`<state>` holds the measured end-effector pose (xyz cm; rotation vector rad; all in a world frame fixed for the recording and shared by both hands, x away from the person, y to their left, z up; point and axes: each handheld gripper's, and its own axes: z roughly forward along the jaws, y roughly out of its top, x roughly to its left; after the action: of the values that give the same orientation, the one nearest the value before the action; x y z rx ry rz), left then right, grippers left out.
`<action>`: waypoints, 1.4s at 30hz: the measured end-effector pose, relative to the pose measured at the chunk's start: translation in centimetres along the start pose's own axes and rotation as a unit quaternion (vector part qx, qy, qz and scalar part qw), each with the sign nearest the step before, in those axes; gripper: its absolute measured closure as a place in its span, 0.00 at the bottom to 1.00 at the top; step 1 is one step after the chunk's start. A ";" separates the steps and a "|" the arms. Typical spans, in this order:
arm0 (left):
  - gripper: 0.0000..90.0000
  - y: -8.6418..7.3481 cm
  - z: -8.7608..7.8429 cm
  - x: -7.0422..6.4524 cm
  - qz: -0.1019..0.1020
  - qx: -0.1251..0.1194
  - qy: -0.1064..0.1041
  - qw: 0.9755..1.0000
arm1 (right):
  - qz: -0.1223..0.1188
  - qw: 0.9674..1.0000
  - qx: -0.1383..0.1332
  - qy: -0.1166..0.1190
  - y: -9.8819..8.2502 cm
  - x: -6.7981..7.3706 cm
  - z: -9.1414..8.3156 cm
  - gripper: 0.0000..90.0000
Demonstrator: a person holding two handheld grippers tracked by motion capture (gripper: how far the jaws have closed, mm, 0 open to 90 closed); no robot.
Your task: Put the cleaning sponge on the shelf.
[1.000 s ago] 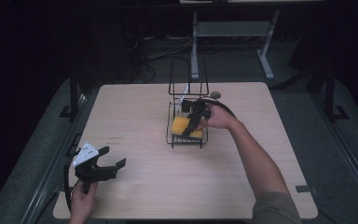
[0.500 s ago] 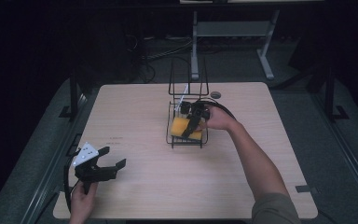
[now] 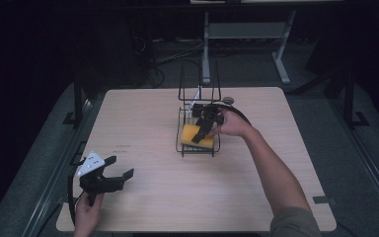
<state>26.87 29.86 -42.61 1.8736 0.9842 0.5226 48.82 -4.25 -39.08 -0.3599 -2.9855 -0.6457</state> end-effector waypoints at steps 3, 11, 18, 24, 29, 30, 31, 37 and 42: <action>0.16 0.0 0.0 0.0 0.001 0.000 -0.001 1.000 | -0.004 1.000 -0.006 -0.001 0.0 0.1 -0.4 0.19; 0.16 0.0 0.1 0.0 0.001 0.000 -0.003 1.000 | -0.004 1.000 -0.003 0.001 0.0 0.6 -1.2 0.18; 0.16 0.1 0.1 -0.2 0.002 0.000 -0.003 1.000 | -0.007 1.000 0.000 0.013 0.4 1.3 -1.0 0.18; 0.16 0.0 0.1 -0.1 0.001 0.000 -0.003 1.000 | -0.012 1.000 0.008 0.019 0.7 2.0 -0.8 0.18; 0.16 0.1 0.0 -0.1 0.000 -0.002 -0.003 1.000 | -0.012 0.999 -0.003 0.034 0.8 2.3 -0.7 0.19; 0.16 0.1 0.0 -0.1 0.000 -0.003 -0.003 1.000 | -0.010 0.999 -0.006 0.037 0.7 2.4 -0.7 0.19; 0.16 0.1 0.0 -0.1 0.000 -0.003 -0.003 1.000 | -0.011 0.999 -0.008 0.038 0.7 2.4 -0.7 0.19; 0.16 0.1 0.0 -0.2 0.002 -0.002 -0.004 1.000 | -0.016 0.999 -0.005 0.039 0.8 3.2 -0.5 0.19; 0.16 0.1 0.0 -0.1 0.001 -0.002 -0.004 1.000 | -0.030 0.999 -0.001 0.038 1.3 4.0 -0.5 0.19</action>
<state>26.82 29.73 -42.52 1.8722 0.9750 0.5176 45.23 -2.49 -37.61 -0.2421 -2.9339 -0.6513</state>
